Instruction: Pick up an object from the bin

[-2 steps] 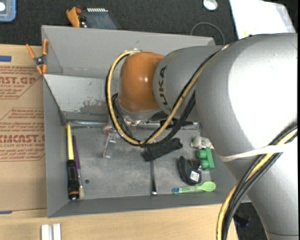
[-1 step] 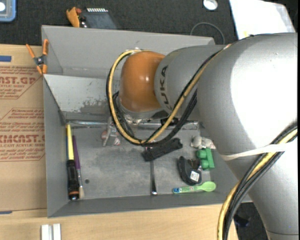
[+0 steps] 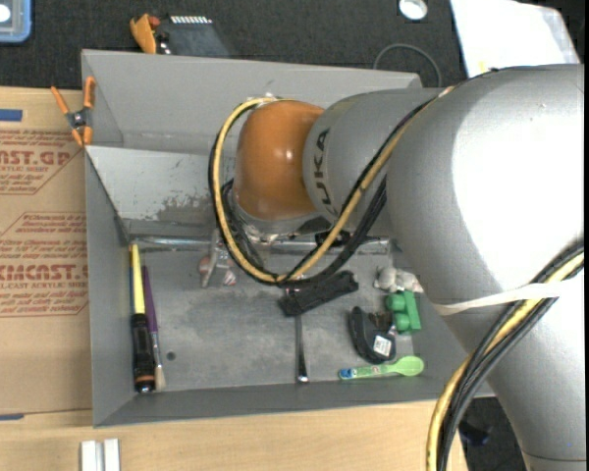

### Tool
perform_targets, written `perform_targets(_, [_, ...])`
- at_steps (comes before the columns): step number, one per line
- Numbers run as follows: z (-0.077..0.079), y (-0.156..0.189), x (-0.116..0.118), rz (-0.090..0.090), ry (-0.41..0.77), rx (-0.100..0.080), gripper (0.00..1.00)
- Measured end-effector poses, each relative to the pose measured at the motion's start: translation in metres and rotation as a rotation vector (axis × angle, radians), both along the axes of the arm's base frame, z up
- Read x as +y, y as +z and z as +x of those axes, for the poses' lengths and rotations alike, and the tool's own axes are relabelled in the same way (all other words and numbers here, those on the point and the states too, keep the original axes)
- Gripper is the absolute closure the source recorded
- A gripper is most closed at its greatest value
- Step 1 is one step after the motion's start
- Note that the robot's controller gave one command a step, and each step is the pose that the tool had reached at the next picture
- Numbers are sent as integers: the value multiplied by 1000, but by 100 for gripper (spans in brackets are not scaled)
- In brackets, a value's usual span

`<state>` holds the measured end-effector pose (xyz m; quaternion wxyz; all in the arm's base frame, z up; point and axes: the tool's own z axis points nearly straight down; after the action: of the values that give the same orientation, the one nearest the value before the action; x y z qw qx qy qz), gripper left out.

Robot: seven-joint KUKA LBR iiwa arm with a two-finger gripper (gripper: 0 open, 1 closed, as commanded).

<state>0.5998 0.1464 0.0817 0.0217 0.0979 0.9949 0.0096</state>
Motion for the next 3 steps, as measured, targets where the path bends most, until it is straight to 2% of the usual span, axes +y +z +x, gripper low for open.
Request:
perform_targets(2, [-1,57,1,1,1,0,100])
perform_targets(3, [-1,50,1,1,2,2,100])
